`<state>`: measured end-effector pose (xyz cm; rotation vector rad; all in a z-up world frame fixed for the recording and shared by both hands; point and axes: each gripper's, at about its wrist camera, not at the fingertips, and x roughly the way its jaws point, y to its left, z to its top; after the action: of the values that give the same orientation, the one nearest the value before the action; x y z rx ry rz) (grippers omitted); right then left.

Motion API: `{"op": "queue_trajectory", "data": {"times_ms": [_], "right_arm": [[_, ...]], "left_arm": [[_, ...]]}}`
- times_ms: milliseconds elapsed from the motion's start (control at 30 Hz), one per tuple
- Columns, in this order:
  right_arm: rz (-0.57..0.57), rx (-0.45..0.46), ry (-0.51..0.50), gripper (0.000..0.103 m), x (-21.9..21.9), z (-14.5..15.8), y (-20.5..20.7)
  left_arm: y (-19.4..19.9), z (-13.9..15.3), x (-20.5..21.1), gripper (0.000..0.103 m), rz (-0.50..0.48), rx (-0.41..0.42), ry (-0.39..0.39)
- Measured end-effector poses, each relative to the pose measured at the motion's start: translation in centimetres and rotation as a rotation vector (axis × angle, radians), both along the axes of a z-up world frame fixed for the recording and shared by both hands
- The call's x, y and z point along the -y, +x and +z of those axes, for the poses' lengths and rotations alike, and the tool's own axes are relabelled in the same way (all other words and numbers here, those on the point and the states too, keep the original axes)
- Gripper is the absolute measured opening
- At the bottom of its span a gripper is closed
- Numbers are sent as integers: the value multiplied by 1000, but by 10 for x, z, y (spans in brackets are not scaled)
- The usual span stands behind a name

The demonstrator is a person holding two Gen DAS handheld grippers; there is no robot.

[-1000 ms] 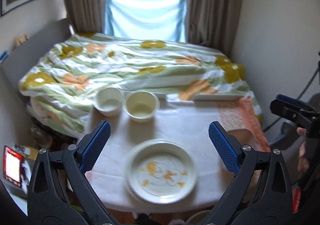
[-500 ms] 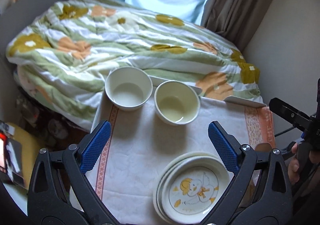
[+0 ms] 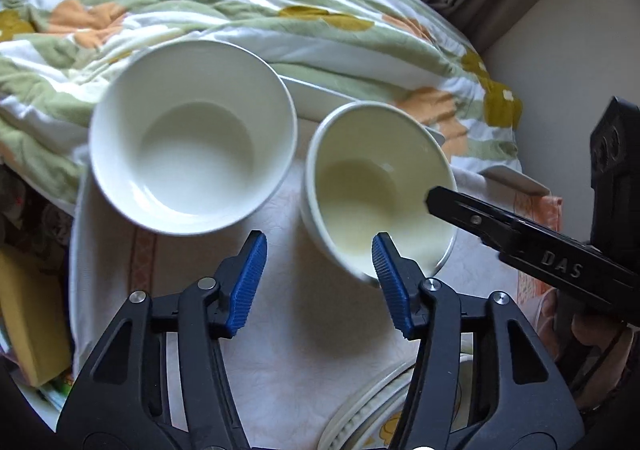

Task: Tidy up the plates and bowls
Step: 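Move both grippers to the cream bowl and close on its rim, then lift the cream bowl with both grippers and carry it over the pink dish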

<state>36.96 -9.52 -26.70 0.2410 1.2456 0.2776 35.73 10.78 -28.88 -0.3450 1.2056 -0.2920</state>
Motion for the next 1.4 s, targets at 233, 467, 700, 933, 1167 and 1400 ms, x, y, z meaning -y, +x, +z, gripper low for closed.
{"op": "queue_trajectory", "data": {"times_ms": [233,467,700,933,1167,1400], "right_arm": [[-9,-36,1,31,-2,-12,8],[-16,-46,6,18,-2,-18,12],[-27,-40,17,12,-3,-17,10],[-50,-25,25,12,1,-9,3],[-101,31,47,12,16,25,-19],[-147,76,70,12,46,66,-60]], "left_arm": [[16,-9,0,33,18,-20,-30],[23,-15,-11,17,68,-33,-69],[26,-11,-6,17,41,-29,-31],[19,2,0,17,13,0,-16],[3,37,15,17,-42,44,-4],[-35,87,44,17,-69,98,-2]]}}
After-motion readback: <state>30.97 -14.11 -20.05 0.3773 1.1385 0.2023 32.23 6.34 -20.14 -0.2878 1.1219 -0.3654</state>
